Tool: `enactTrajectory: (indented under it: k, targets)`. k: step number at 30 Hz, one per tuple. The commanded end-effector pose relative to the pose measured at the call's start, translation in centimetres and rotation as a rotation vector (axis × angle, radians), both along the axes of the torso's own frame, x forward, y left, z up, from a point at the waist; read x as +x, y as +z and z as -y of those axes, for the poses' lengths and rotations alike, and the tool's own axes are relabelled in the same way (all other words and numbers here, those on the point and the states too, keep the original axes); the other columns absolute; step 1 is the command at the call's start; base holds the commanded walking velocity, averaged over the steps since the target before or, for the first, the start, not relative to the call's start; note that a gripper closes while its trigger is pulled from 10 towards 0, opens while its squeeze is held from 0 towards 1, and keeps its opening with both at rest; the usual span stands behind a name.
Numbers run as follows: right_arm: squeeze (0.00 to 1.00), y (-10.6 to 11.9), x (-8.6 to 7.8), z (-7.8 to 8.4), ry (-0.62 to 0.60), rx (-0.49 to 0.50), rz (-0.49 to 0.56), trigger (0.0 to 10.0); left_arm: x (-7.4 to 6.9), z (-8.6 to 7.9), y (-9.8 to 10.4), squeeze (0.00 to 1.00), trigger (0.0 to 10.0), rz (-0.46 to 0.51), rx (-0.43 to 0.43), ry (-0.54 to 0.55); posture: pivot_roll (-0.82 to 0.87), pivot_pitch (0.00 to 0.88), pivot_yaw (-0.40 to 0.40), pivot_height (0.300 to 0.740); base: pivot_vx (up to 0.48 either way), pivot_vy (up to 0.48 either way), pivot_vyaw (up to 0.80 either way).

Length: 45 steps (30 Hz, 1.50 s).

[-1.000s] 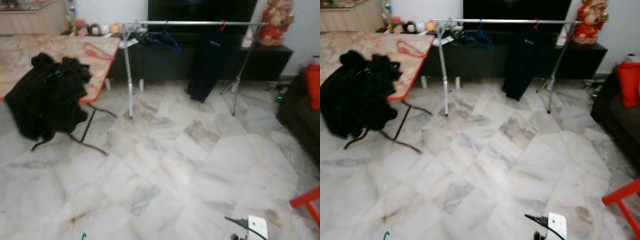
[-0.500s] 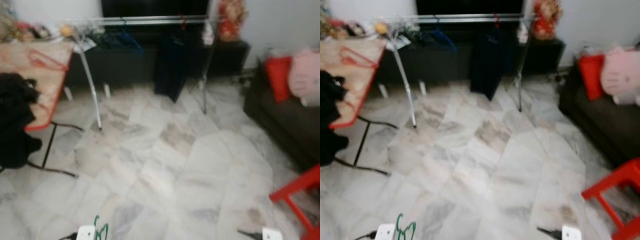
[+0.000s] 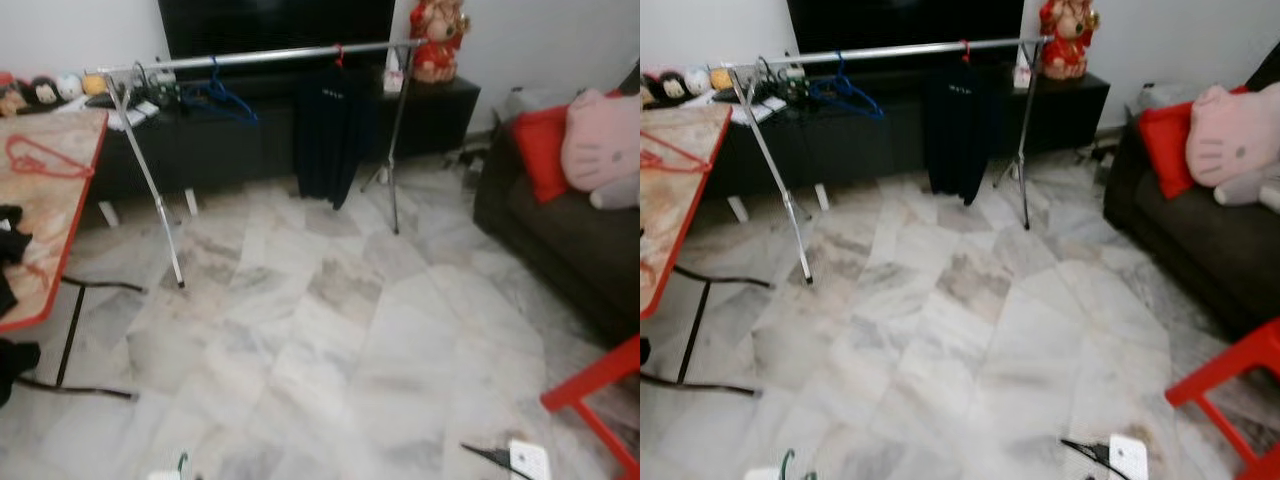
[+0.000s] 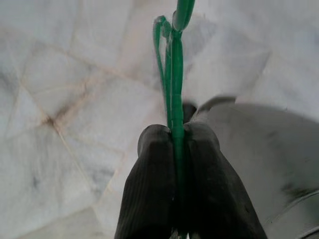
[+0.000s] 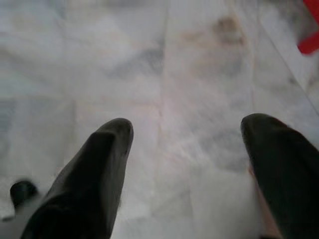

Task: Hang hanger

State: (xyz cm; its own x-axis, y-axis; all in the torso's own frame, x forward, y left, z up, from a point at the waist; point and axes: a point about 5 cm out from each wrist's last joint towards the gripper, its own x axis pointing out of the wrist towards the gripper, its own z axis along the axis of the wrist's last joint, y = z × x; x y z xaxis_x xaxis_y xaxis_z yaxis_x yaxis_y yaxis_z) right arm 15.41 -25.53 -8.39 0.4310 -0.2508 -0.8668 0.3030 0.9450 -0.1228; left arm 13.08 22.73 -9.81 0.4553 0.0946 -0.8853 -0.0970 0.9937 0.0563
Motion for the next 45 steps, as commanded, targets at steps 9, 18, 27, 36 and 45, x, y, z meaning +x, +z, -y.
enactTrajectory:
  k: [9, 18, 27, 36, 45]
  targets:
    - [0.0, 0.13, 0.76, -0.58, 0.024, 0.01, 0.011, 10.0, -0.56, -0.65, -0.05, 0.0, 10.0, -0.023, 0.023, -0.009, 0.03, 0.0, -0.064, 0.74, 0.408, 0.0, -0.61]
    - [0.0, 0.15, 0.79, -0.57, 0.029, 0.002, 0.007, 10.0, -0.55, -0.68, -0.03, 0.0, 10.0, -0.022, 0.025, -0.007, 0.03, 0.0, -0.064, 0.74, 0.406, 0.0, -0.24]
    - [0.0, 0.17, 0.79, -0.5, 0.029, -0.003, 0.008, 10.0, -0.53, -0.64, -0.04, 0.0, 10.0, -0.021, 0.023, -0.008, 0.03, 0.0, -0.066, 0.74, 0.408, 0.0, 0.0]
    - [0.0, 0.16, 0.77, -0.52, 0.03, -0.007, 0.01, 10.0, -0.56, -0.66, -0.04, 0.0, 10.0, -0.021, 0.025, -0.014, 0.03, 0.0, -0.065, 0.74, 0.408, 0.0, 0.0]
    - [0.0, 0.12, 0.67, -0.53, 0.028, -0.01, 0.008, 10.0, -0.65, -0.67, -0.06, 0.0, 10.0, -0.023, 0.027, -0.015, 0.03, 0.0, -0.064, 0.74, 0.409, 0.0, 0.0]
